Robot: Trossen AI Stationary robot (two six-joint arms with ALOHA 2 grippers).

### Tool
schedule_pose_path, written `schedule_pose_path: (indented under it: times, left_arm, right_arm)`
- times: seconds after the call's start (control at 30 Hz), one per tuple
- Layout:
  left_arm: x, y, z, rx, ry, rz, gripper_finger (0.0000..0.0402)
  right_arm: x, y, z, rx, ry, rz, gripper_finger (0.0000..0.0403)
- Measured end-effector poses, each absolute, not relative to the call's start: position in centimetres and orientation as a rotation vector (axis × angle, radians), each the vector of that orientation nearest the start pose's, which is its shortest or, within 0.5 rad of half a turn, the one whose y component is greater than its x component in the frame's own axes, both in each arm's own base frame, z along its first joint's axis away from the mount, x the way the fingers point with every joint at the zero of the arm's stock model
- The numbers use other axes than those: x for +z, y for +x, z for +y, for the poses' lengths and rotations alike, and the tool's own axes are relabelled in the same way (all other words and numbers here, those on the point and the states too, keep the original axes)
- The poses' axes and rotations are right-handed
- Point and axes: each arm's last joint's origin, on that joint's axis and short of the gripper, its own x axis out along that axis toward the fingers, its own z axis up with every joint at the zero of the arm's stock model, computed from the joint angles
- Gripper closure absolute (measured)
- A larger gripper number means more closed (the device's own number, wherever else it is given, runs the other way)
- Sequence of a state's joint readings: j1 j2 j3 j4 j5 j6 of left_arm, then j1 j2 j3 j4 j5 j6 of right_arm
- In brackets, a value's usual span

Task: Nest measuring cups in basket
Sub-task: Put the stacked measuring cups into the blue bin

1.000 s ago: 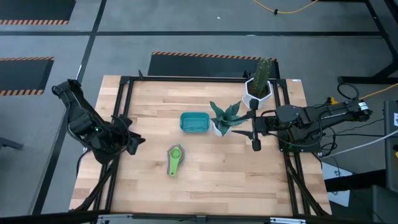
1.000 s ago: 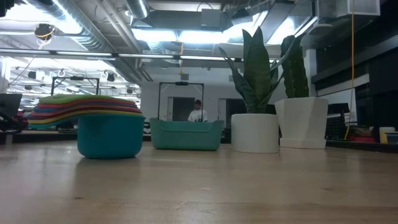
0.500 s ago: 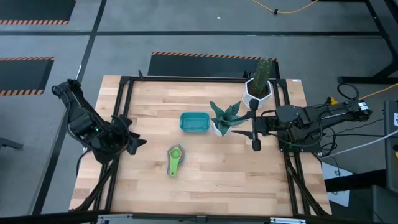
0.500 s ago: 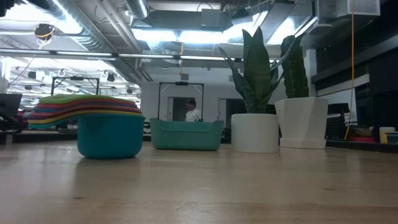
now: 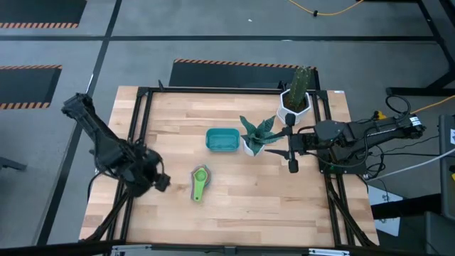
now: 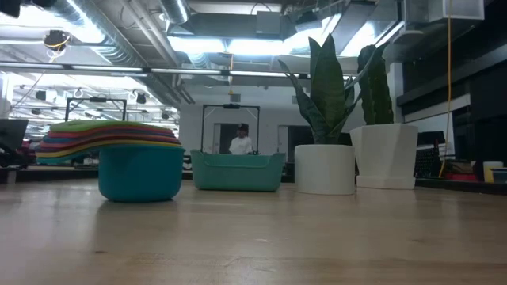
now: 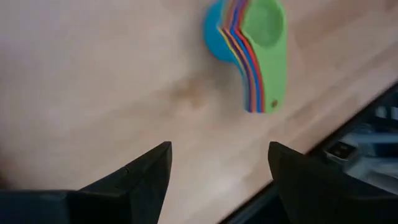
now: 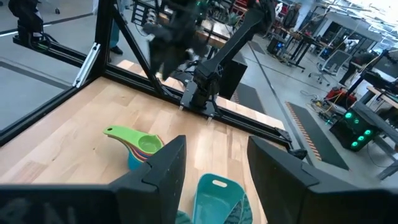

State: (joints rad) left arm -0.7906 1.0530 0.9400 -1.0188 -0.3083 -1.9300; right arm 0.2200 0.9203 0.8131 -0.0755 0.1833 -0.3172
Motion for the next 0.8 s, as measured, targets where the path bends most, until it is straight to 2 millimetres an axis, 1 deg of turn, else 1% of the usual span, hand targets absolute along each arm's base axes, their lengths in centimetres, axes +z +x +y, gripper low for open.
schedule_pose_path:
  times: [0.17,0.27,0.33,0.43,0.57,0.8]
  left_arm:
    - [23.2,14.5,-13.3,0.447,-1.289,0.876,0.0142]
    - [20.7,14.9,-13.1,0.400,-1.345,0.800,0.0142]
    - [19.5,15.1,-12.8,0.374,-1.365,0.743,0.0142]
    - [18.0,15.1,-12.3,0.344,-1.380,0.701,0.0142]
    - [16.6,15.5,-11.6,0.328,-1.378,0.658,0.0142]
    - [15.0,16.4,-11.1,0.319,-1.366,0.624,0.0143]
  right_arm:
    - [32.9,20.1,4.0,0.065,-0.354,0.175,0.0227]
    - [32.9,20.1,4.0,0.066,-0.354,0.176,0.0227]
    - [32.9,20.1,4.0,0.066,-0.355,0.178,0.0227]
    - [32.9,20.1,4.0,0.066,-0.354,0.178,0.0227]
    - [32.9,20.1,4.0,0.066,-0.354,0.178,0.0227]
    - [32.9,20.1,4.0,0.066,-0.353,0.178,0.0227]
